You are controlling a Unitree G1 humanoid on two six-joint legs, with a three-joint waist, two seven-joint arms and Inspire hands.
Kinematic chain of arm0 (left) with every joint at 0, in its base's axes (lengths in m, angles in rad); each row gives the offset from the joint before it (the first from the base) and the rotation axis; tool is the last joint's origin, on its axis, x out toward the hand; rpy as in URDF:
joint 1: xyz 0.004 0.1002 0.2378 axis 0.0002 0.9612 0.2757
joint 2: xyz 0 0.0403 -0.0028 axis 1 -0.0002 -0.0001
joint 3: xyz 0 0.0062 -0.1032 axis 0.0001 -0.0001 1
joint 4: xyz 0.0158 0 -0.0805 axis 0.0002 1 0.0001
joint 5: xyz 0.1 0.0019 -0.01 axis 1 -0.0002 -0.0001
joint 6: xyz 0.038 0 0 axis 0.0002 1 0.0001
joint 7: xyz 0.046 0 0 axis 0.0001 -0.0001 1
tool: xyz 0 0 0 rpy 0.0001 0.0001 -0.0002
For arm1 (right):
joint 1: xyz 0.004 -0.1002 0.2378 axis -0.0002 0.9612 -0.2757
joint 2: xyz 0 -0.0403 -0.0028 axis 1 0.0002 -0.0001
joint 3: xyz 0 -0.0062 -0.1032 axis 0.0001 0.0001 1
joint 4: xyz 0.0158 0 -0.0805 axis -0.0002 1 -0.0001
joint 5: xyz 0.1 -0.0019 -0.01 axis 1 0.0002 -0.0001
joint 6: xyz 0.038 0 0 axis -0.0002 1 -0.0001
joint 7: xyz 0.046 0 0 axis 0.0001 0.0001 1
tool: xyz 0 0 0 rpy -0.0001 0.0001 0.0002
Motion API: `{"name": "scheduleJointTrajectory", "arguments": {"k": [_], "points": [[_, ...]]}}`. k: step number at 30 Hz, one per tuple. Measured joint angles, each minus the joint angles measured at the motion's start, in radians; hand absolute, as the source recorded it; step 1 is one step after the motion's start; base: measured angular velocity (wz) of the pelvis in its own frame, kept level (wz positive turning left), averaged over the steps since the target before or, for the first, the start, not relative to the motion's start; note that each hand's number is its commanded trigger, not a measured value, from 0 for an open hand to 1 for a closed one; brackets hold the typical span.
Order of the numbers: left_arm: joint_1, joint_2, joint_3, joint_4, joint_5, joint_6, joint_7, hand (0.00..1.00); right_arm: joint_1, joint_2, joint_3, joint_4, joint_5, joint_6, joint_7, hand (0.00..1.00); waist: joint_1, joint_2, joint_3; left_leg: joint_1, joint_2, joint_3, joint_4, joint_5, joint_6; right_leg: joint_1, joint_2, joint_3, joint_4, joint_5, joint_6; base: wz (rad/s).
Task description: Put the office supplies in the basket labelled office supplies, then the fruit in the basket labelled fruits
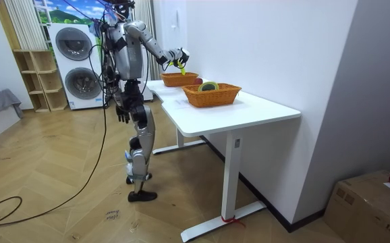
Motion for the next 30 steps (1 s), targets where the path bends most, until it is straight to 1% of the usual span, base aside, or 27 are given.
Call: {"name": "scheduleJointTrajectory", "arguments": {"k": [1,2,3,4,5,9,11,15,23,30], "points": [[0.001,0.000,0.000,0.000,0.000,0.000,0.000,0.00,0.000,0.000,0.000,0.000,0.000,0.000,0.000,0.95,0.000,0.000,-0.0001,0.000,0.000,0.000,0.000,0.000,0.000,0.000,0.000,0.000,0.000,0.000,0.000,0.00],[0.002,0.000,0.000,0.000,0.000,0.000,0.000,0.00,0.000,0.001,0.000,0.000,-0.002,0.000,0.000,0.62,0.000,0.000,-0.0003,0.000,0.000,0.001,0.000,0.000,0.000,0.000,0.000,0.001,0.000,0.000,0.000,0.00],[0.005,0.000,0.000,0.000,0.000,0.000,0.000,0.00,0.000,0.003,0.000,0.000,-0.004,0.000,0.000,0.39,0.000,0.000,-0.0003,0.001,0.000,0.001,0.000,0.000,0.000,0.001,0.000,0.001,0.000,0.000,0.000,0.00],[0.005,0.000,0.000,-0.001,0.000,0.000,0.000,0.00,0.000,0.005,0.000,0.000,-0.006,0.000,0.000,0.03,-0.001,0.001,-0.0001,0.000,0.000,0.000,0.000,0.000,0.000,0.001,0.000,0.000,0.000,0.000,0.000,0.00],[0.010,0.000,0.000,-0.008,0.000,0.000,-0.001,0.00,0.000,0.011,0.000,0.000,-0.012,0.000,0.000,0.00,-0.001,0.001,-0.0002,0.000,0.000,0.000,0.000,0.000,0.000,0.001,0.000,0.000,0.000,0.000,0.000,0.00],[0.011,0.000,0.000,-0.011,0.000,-0.001,-0.001,0.00,0.000,0.020,0.010,0.000,-0.017,0.000,0.000,0.00,0.001,0.001,-0.0001,0.000,0.000,-0.001,0.000,0.000,0.000,0.001,0.000,0.000,0.000,0.000,0.000,0.00],[0.012,0.000,0.000,-0.012,0.000,-0.001,-0.001,0.00,0.000,0.020,0.044,0.000,-0.018,0.000,0.003,0.00,0.003,0.001,-0.0001,0.000,0.000,-0.001,0.000,0.000,0.000,0.001,0.000,-0.002,0.000,0.000,0.000,0.00],[0.016,0.000,-0.001,-0.020,0.000,-0.001,-0.001,0.00,0.000,0.020,0.081,0.002,-0.019,0.000,0.016,0.00,0.004,0.000,-0.0002,0.000,0.000,0.002,0.000,0.000,0.000,-0.001,-0.001,-0.009,0.000,0.000,0.000,0.00],[0.027,0.000,-0.002,-0.040,0.000,-0.011,0.000,0.00,0.000,0.020,0.081,0.002,-0.019,0.000,0.016,0.00,0.006,0.000,-0.0007,-0.001,0.000,0.003,-0.001,0.000,0.000,-0.001,-0.001,-0.010,0.000,0.000,0.000,0.00],[0.027,0.000,-0.003,-0.040,0.000,-0.012,0.001,0.00,0.000,0.020,0.081,0.002,-0.019,0.000,0.016,0.00,0.007,-0.001,-0.0012,-0.001,0.000,0.004,-0.001,0.000,0.000,0.000,-0.001,-0.010,0.000,0.000,0.000,0.00]]}}
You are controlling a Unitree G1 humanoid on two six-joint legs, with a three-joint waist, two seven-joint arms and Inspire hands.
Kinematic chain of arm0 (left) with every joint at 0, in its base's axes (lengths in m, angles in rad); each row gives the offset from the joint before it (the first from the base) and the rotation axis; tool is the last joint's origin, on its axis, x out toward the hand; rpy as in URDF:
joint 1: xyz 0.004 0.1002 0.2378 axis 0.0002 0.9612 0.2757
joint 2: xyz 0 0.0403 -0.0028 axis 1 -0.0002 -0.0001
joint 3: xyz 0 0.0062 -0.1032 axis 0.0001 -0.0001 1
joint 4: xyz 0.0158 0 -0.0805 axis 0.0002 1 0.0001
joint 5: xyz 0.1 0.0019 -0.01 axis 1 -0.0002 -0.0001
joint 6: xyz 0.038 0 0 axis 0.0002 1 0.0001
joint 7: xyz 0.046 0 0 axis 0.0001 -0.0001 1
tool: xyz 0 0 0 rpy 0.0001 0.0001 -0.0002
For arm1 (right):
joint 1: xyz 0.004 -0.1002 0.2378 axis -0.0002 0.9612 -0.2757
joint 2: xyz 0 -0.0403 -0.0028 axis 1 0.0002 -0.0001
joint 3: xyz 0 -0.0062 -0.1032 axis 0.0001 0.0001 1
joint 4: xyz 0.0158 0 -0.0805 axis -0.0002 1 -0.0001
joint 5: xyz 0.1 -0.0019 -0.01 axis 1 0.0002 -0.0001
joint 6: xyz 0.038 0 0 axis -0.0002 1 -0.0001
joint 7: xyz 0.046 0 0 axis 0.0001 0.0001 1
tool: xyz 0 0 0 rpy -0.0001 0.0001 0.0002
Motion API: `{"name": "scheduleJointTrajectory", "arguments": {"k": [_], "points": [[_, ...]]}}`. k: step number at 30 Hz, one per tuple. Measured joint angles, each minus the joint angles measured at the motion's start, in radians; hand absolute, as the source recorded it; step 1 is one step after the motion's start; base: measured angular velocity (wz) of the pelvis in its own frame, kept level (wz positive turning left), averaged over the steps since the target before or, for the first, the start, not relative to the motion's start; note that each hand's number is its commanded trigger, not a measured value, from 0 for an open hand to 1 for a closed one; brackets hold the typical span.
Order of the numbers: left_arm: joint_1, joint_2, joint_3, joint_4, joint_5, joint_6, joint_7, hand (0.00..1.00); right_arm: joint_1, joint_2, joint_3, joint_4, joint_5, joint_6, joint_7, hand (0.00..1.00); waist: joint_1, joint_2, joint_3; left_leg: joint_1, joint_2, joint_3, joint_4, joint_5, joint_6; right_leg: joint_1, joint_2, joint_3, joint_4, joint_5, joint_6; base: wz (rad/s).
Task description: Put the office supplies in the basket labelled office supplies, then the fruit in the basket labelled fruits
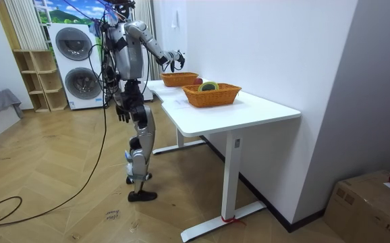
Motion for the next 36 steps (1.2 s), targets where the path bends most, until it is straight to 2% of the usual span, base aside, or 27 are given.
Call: {"name": "scheduleJointTrajectory", "arguments": {"k": [30,33,36], "points": [[0.003,0.000,0.002,-0.012,0.001,-0.008,-0.005,0.00,0.002,-0.002,-0.001,0.003,0.073,-0.009,-0.007,0.00,-0.009,-0.010,-0.0013,0.000,-0.001,-0.004,0.001,0.000,0.000,0.005,0.000,0.002,0.000,0.000,0.000,0.00],[0.004,-0.001,0.000,-0.012,0.001,-0.007,-0.005,0.00,0.002,-0.002,-0.003,0.017,0.111,-0.016,-0.031,0.00,-0.015,-0.009,-0.0006,0.001,-0.002,-0.007,0.003,0.000,0.001,0.009,0.000,0.003,0.000,0.000,0.000,0.05],[0.003,-0.006,-0.001,-0.010,0.000,-0.007,0.000,0.00,0.003,-0.002,-0.006,0.071,0.145,-0.031,-0.083,0.00,-0.023,-0.002,0.0038,0.014,-0.003,-0.013,0.002,0.000,0.001,0.020,0.000,0.020,-0.001,0.000,0.000,0.02]]}}
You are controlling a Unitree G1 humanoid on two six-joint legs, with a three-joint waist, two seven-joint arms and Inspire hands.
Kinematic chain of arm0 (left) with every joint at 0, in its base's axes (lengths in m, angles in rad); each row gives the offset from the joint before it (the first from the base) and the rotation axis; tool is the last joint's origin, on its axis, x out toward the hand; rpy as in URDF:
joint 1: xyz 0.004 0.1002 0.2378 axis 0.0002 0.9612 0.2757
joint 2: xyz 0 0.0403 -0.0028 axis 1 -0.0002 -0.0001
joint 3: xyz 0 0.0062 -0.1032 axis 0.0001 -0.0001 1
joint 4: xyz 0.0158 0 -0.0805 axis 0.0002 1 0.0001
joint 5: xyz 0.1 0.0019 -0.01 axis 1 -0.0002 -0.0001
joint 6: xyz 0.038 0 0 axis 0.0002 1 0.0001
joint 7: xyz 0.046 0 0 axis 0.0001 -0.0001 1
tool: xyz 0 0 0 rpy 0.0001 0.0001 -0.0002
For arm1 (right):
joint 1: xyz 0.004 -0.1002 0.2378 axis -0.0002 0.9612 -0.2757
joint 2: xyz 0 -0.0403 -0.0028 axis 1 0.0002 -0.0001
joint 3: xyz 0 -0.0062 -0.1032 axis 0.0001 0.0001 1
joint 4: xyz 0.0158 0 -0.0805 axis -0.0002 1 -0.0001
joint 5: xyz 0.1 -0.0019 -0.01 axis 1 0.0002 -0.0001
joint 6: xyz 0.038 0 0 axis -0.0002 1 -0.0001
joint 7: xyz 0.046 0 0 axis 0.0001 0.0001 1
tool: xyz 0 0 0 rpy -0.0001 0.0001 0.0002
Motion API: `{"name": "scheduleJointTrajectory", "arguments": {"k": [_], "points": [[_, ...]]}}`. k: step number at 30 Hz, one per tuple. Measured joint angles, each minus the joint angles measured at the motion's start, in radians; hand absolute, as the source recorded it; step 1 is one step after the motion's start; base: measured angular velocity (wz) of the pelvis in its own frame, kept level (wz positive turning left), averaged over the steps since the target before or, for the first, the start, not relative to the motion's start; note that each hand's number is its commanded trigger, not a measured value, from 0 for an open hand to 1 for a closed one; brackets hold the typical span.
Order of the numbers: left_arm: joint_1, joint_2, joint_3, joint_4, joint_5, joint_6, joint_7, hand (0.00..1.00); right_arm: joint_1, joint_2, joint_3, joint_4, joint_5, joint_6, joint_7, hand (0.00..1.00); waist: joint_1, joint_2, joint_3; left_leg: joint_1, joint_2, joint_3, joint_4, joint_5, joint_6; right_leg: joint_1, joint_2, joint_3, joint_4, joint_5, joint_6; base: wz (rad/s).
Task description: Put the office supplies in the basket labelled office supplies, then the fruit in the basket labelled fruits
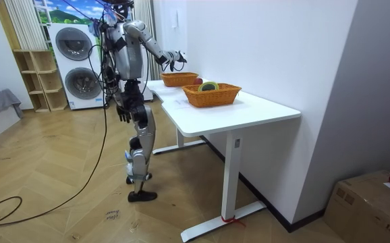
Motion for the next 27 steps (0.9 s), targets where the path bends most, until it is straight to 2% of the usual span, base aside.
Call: {"name": "scheduleJointTrajectory", "arguments": {"k": [2,6,10,13,17,24,25,27], "points": [[0.001,0.000,-0.008,0.014,0.000,0.000,0.004,0.00,0.001,0.000,-0.002,0.003,0.021,-0.003,-0.023,0.00,-0.015,0.003,0.0023,-0.001,-0.001,-0.001,0.000,0.000,0.000,0.001,0.000,0.009,0.000,0.000,0.000,0.00],[0.000,-0.006,-0.014,0.024,0.000,-0.001,0.004,0.00,0.029,0.000,-0.041,0.003,0.081,-0.042,-0.088,0.00,-0.018,0.013,0.0049,0.000,0.000,0.007,-0.002,0.000,0.000,0.000,0.000,0.007,0.000,0.000,0.000,-0.02],[0.006,-0.010,-0.014,0.025,0.000,-0.001,0.006,0.00,0.037,0.000,-0.077,0.003,0.119,-0.061,-0.168,0.00,-0.022,0.038,0.0045,0.002,0.000,0.012,0.001,0.000,0.000,0.001,0.000,0.005,0.000,0.000,0.000,-0.01],[0.017,-0.014,-0.014,0.025,0.000,0.000,0.023,0.00,0.037,-0.001,-0.085,0.003,0.139,-0.068,-0.229,0.00,-0.030,0.055,-0.0007,0.005,0.000,0.014,0.002,0.000,0.000,0.005,-0.001,0.005,0.000,0.000,0.000,0.00],[0.038,-0.018,-0.014,0.025,-0.001,0.000,0.028,0.00,0.056,0.000,-0.088,0.017,0.195,-0.078,-0.277,0.00,-0.049,0.075,-0.0030,0.028,0.000,0.014,0.000,0.000,0.000,0.026,-0.001,0.005,0.001,-0.001,0.002,0.00],[0.048,-0.033,-0.016,0.025,-0.002,0.000,0.043,0.00,0.071,0.001,-0.127,0.064,0.251,-0.080,-0.327,0.00,-0.067,0.085,-0.0047,0.023,0.001,0.022,0.000,0.000,0.000,0.021,-0.001,0.008,0.001,-0.001,0.002,-0.03],[0.049,-0.037,-0.016,0.025,-0.001,0.001,0.046,0.00,0.072,0.000,-0.130,0.085,0.271,-0.087,-0.332,0.00,-0.071,0.088,-0.0104,0.021,0.001,0.023,0.001,0.000,0.000,0.017,-0.002,0.008,0.001,-0.001,0.002,-0.06],[0.054,-0.045,-0.017,0.025,-0.009,0.001,0.051,0.00,0.074,0.000,-0.141,0.125,0.329,-0.087,-0.337,0.00,-0.073,0.099,-0.0141,0.020,0.001,0.027,0.001,0.001,0.001,0.016,-0.003,0.010,0.001,-0.001,0.002,-0.05]]}}
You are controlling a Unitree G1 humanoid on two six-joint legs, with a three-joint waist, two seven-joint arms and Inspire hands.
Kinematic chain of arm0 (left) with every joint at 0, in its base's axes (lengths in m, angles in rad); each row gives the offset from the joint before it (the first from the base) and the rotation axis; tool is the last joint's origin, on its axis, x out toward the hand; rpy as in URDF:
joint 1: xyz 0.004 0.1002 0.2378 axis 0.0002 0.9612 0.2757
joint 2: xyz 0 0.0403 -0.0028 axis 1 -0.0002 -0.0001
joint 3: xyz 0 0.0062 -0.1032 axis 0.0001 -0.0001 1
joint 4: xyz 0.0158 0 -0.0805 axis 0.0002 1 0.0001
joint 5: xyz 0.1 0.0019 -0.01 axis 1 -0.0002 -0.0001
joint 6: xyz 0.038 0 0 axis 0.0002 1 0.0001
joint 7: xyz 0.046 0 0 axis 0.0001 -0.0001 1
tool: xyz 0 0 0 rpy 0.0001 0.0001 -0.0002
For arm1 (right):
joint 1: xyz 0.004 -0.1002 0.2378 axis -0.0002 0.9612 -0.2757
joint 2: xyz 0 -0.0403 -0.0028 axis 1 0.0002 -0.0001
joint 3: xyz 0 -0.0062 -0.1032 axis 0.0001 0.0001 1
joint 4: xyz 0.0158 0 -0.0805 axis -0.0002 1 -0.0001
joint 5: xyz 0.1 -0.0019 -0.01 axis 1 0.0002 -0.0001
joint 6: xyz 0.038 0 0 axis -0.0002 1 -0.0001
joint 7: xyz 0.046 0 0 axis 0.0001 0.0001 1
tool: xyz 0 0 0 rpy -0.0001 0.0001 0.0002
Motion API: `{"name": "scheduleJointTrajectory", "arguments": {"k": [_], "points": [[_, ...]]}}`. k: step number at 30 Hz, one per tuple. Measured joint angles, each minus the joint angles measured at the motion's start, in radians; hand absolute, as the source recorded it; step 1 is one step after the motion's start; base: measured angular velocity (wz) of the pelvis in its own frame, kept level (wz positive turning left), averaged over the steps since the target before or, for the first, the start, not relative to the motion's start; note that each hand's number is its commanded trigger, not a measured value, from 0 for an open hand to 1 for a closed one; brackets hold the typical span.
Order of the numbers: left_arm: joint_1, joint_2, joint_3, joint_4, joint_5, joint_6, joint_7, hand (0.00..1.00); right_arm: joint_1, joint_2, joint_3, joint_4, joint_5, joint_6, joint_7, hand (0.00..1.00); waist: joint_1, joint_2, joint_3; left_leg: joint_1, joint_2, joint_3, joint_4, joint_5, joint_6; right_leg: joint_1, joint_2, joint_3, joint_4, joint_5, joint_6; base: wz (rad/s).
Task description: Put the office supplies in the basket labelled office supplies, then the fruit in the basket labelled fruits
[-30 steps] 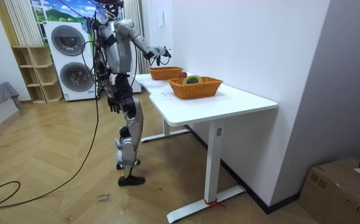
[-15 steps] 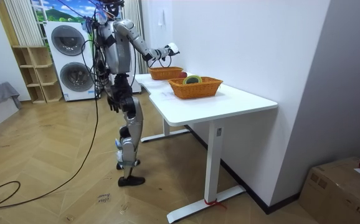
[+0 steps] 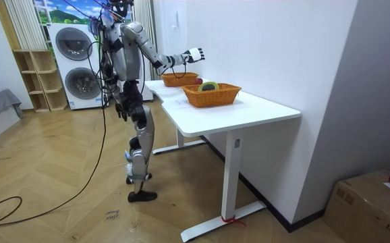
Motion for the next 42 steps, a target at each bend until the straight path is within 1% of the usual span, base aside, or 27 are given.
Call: {"name": "scheduleJointTrajectory", "arguments": {"k": [2,3,4,5,6,7,8,15,17,20,25,29,37,39,42], "points": [[0.002,0.000,-0.012,0.000,-0.002,0.000,0.011,0.00,0.003,0.000,-0.005,0.013,0.050,0.000,0.000,0.00,-0.009,0.004,-0.0009,-0.004,0.001,0.000,0.000,0.001,0.001,-0.002,-0.001,0.000,0.000,0.000,0.000,0.02],[0.005,-0.001,-0.024,0.000,-0.002,0.000,0.018,0.00,0.003,0.000,-0.011,0.022,0.064,0.000,0.000,0.00,-0.023,0.010,-0.0032,-0.009,0.001,-0.001,0.001,0.003,0.002,-0.006,-0.002,-0.002,0.000,0.000,0.000,0.04],[0.008,-0.002,-0.028,0.000,-0.001,0.000,0.019,0.00,0.003,0.000,-0.017,0.027,0.065,0.000,0.001,0.00,-0.026,0.013,-0.0048,-0.012,0.001,-0.003,0.001,0.003,0.002,-0.007,-0.003,-0.004,0.000,0.000,0.000,0.04],[0.014,-0.003,-0.038,0.000,-0.001,0.000,0.020,0.00,0.003,0.000,-0.028,0.032,0.071,0.000,0.001,0.00,-0.033,0.021,-0.0098,-0.019,-0.001,-0.003,0.003,0.004,0.004,-0.015,-0.006,-0.004,0.000,0.000,0.000,0.00],[0.015,-0.005,-0.040,0.000,-0.001,0.000,0.019,0.00,0.003,0.000,-0.035,0.032,0.071,0.000,0.001,0.00,-0.038,0.024,-0.0115,-0.022,-0.001,-0.001,0.003,0.005,0.005,-0.019,-0.007,-0.004,0.001,0.000,0.000,0.00],[0.018,-0.008,-0.040,0.000,-0.001,0.001,0.019,0.00,0.003,0.000,-0.047,0.032,0.073,0.000,0.001,0.00,-0.048,0.030,-0.0109,-0.026,-0.003,0.000,0.002,0.007,0.006,-0.023,-0.009,-0.004,0.001,0.000,0.000,0.00],[0.021,-0.009,-0.040,0.000,-0.001,0.001,0.018,0.00,0.003,0.000,-0.056,0.032,0.080,0.000,0.001,0.00,-0.050,0.033,-0.0103,-0.026,-0.004,0.002,-0.001,0.011,0.007,-0.027,-0.011,-0.003,0.001,0.000,0.000,0.00],[0.016,-0.015,-0.040,0.000,-0.001,-0.001,0.013,0.00,0.003,-0.001,-0.064,0.033,0.100,-0.001,0.000,0.00,-0.069,0.034,-0.0097,-0.034,-0.007,0.007,-0.004,0.014,0.009,-0.040,-0.014,-0.002,0.001,0.000,0.000,-0.02],[0.015,-0.017,-0.040,0.000,-0.002,-0.002,0.012,0.00,0.012,-0.001,-0.064,0.035,0.100,-0.008,0.001,0.00,-0.077,0.033,-0.0086,-0.035,-0.012,0.006,-0.005,0.014,0.010,-0.039,-0.015,-0.004,0.000,0.000,0.000,0.00],[0.011,-0.018,-0.040,0.004,-0.002,-0.004,0.012,0.00,0.032,-0.001,-0.064,0.035,0.100,-0.010,0.013,0.00,-0.080,0.033,-0.0049,-0.037,-0.012,0.006,-0.007,0.014,0.010,-0.040,-0.015,-0.004,0.000,0.000,0.000,0.00],[0.000,-0.026,-0.040,0.018,-0.001,-0.003,0.010,0.00,0.043,-0.002,-0.064,0.054,0.100,-0.010,0.025,0.00,-0.080,0.031,-0.0028,-0.039,-0.012,0.007,-0.010,0.014,0.010,-0.043,-0.014,-0.003,0.001,0.000,0.000,0.00],[-0.010,-0.032,-0.049,0.017,-0.004,-0.004,0.011,0.00,0.042,-0.001,-0.064,0.088,0.100,-0.011,0.026,0.00,-0.078,0.025,-0.0005,-0.051,-0.012,0.011,-0.008,0.016,0.011,-0.057,-0.015,-0.001,0.003,0.000,0.000,0.00],[-0.024,-0.029,-0.083,0.016,-0.079,-0.005,0.026,0.00,0.036,-0.001,-0.064,0.129,0.095,-0.013,0.024,0.00,-0.077,0.018,-0.0007,-0.074,-0.012,0.014,-0.005,0.017,0.012,-0.086,-0.018,-0.001,0.005,0.000,0.000,0.00],[-0.028,-0.028,-0.098,0.016,-0.110,-0.011,0.029,0.00,0.034,-0.001,-0.064,0.164,0.092,-0.014,0.024,0.00,-0.076,0.017,0.0000,-0.084,-0.011,0.014,0.000,0.017,0.013,-0.089,-0.020,-0.003,0.004,0.000,0.001,0.05],[-0.028,-0.028,-0.099,0.015,-0.120,-0.020,0.029,0.00,0.034,-0.001,-0.064,0.179,0.092,-0.014,0.024,0.00,-0.076,0.016,0.0012,-0.093,-0.011,0.014,0.000,0.018,0.015,-0.099,-0.021,-0.003,0.004,0.000,0.001,0.01]]}}
